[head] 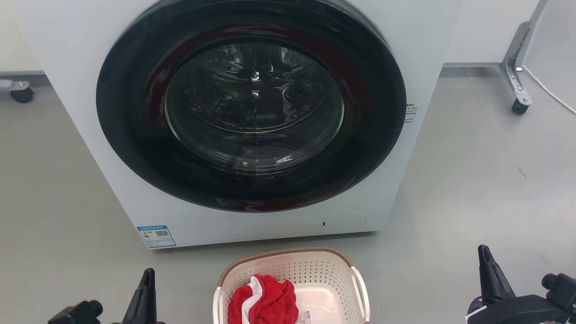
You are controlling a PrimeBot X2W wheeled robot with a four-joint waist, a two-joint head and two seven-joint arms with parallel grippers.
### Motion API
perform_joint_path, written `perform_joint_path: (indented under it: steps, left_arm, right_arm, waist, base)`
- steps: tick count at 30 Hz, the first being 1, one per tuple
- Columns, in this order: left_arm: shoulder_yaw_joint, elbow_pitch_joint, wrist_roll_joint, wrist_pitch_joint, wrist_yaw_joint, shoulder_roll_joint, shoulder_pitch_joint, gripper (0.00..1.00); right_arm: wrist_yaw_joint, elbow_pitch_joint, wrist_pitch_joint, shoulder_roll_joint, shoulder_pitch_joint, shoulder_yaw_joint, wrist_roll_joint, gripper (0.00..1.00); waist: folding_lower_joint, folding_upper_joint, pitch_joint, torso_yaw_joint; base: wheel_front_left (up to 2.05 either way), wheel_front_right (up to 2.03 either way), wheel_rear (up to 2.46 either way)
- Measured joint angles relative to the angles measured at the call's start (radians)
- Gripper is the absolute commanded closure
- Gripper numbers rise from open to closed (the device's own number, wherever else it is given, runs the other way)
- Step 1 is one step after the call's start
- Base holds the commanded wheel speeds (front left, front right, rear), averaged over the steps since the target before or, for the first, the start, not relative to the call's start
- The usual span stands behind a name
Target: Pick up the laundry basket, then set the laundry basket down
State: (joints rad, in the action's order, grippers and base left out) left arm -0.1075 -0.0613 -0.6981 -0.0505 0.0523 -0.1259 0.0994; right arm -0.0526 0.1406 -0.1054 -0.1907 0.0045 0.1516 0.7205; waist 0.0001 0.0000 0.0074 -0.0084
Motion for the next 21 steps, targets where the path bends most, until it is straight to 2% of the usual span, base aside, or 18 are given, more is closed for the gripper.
perform_joint_path:
  steps: [21]
  left_arm:
    - [0.062, -0.069, -0.271, 0.052, -0.05, 0.024, -0.056, 1.0]
  right_arm:
    - [0.053, 0.049, 0.07, 0.045, -0.03, -0.088, 0.268, 1.0]
  waist:
    - [0.0, 0.0, -0.002, 0.003]
  base:
    - [0.0, 0.0, 0.0]
